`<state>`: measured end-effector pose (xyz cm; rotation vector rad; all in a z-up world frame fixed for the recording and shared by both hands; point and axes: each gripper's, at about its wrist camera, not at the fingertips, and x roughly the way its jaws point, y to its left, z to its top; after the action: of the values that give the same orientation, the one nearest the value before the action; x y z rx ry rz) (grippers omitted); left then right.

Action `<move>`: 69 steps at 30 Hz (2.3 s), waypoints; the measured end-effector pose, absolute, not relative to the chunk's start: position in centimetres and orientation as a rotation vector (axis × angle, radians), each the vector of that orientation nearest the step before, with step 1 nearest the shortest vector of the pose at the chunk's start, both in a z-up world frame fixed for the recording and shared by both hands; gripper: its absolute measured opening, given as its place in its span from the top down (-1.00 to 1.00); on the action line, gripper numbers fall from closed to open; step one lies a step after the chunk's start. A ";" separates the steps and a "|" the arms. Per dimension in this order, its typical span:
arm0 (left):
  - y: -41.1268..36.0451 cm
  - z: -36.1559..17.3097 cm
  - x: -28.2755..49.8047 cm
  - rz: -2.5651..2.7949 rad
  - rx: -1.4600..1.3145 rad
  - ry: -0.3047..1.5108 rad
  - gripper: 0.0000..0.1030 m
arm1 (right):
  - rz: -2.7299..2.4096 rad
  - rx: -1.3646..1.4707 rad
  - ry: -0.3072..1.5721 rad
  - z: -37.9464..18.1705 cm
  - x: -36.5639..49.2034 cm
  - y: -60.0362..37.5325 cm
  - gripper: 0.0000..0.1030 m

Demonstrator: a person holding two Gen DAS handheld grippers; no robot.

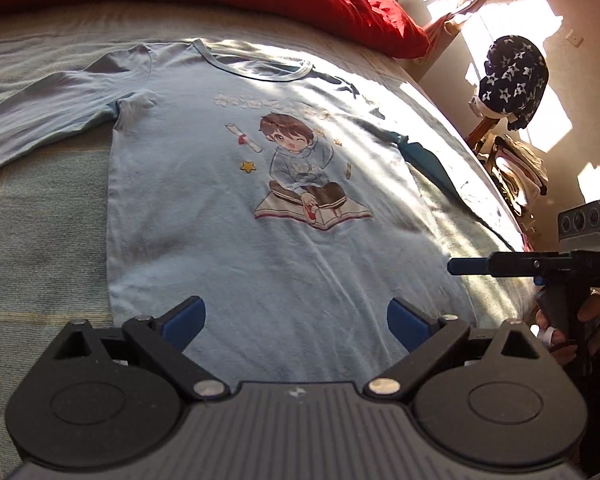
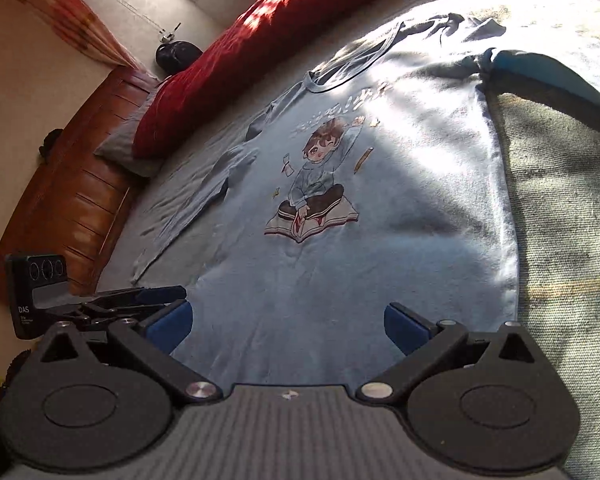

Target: Fold clothes

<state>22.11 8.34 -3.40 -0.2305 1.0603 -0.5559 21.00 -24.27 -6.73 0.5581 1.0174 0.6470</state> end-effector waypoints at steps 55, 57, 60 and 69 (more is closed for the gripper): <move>8.1 -7.8 16.0 -0.501 -0.326 1.057 -0.90 | 0.537 0.428 0.952 -9.2 13.3 -21.0 -1.00; 9.1 -8.1 14.7 -0.512 -0.339 1.032 -0.90 | 0.546 0.421 0.935 -9.6 12.2 -21.8 -1.00; 11.1 -8.2 13.0 -0.496 -0.398 1.018 -0.90 | 0.549 0.490 0.910 -10.4 10.9 -23.7 -1.00; 12.9 -5.3 13.7 -0.412 -0.425 0.941 -0.90 | 0.541 0.536 0.874 -10.9 10.2 -24.1 -1.00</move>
<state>13.67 12.86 -5.29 -0.4248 0.9407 -0.4124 10.17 -24.13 -10.89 0.5360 0.8736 0.5415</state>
